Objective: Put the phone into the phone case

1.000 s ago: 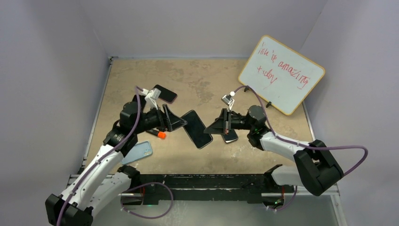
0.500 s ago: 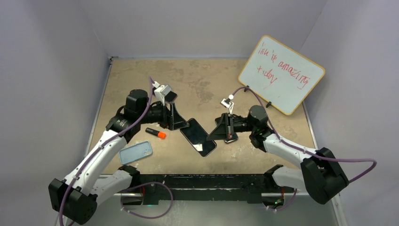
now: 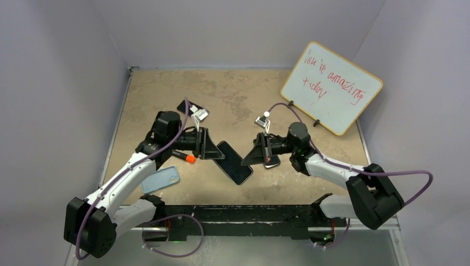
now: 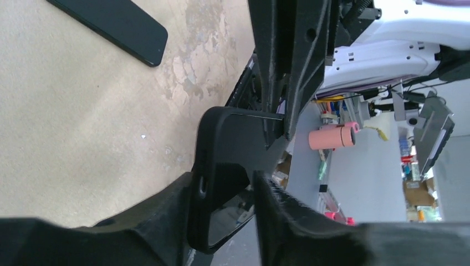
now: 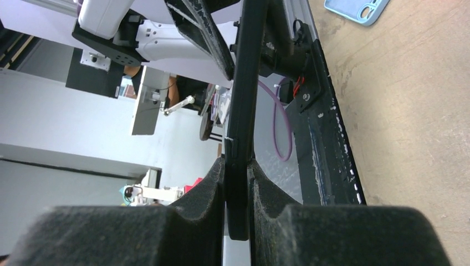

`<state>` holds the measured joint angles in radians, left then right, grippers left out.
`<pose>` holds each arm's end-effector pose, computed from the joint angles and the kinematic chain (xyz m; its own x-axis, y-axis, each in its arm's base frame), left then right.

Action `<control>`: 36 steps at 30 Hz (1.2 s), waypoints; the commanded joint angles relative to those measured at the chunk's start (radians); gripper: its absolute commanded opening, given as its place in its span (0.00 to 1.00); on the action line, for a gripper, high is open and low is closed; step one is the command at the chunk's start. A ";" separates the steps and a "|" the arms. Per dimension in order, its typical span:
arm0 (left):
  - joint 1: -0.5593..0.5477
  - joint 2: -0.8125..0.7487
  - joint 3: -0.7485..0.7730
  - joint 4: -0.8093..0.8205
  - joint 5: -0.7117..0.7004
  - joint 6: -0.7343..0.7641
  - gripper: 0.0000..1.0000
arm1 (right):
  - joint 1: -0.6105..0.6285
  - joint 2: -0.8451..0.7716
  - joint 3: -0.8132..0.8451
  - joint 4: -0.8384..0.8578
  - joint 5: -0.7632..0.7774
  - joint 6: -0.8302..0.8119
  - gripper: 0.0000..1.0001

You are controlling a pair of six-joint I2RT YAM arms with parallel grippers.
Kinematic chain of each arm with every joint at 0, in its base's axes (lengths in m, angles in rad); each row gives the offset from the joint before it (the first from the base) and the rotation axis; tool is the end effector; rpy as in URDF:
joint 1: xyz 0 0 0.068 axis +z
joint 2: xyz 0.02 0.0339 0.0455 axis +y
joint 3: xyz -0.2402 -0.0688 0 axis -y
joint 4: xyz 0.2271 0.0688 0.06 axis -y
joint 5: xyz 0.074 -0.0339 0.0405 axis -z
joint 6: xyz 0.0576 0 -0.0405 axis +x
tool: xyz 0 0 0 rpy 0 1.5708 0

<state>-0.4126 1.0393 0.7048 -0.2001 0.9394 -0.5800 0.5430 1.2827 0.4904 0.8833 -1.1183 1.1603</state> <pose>0.1878 -0.1330 0.2477 -0.8688 0.0272 -0.4944 0.4744 0.3313 -0.8156 0.1896 0.1749 0.2333 -0.8792 -0.0624 -0.4724 -0.4675 -0.0784 0.8805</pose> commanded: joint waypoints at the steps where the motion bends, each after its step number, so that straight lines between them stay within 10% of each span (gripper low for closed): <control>1: 0.005 -0.005 -0.006 0.108 0.049 -0.052 0.32 | 0.005 0.015 0.061 0.082 -0.024 0.017 0.00; 8: 0.004 -0.048 -0.102 0.350 0.050 -0.305 0.00 | -0.027 0.031 0.066 0.040 0.061 0.029 0.21; 19: 0.012 -0.131 -0.212 0.695 -0.137 -0.694 0.00 | -0.113 -0.151 -0.071 0.031 0.345 0.126 0.91; 28: 0.012 -0.112 -0.260 0.920 -0.248 -0.815 0.00 | -0.113 -0.254 -0.102 -0.034 0.434 0.152 0.97; 36: 0.012 -0.111 -0.280 0.956 -0.292 -0.827 0.00 | -0.112 -0.231 -0.141 0.104 0.402 0.245 0.76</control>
<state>-0.4015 0.9371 0.4267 0.6189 0.6857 -1.3697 0.4309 1.0466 0.3645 0.8822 -0.7170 1.3445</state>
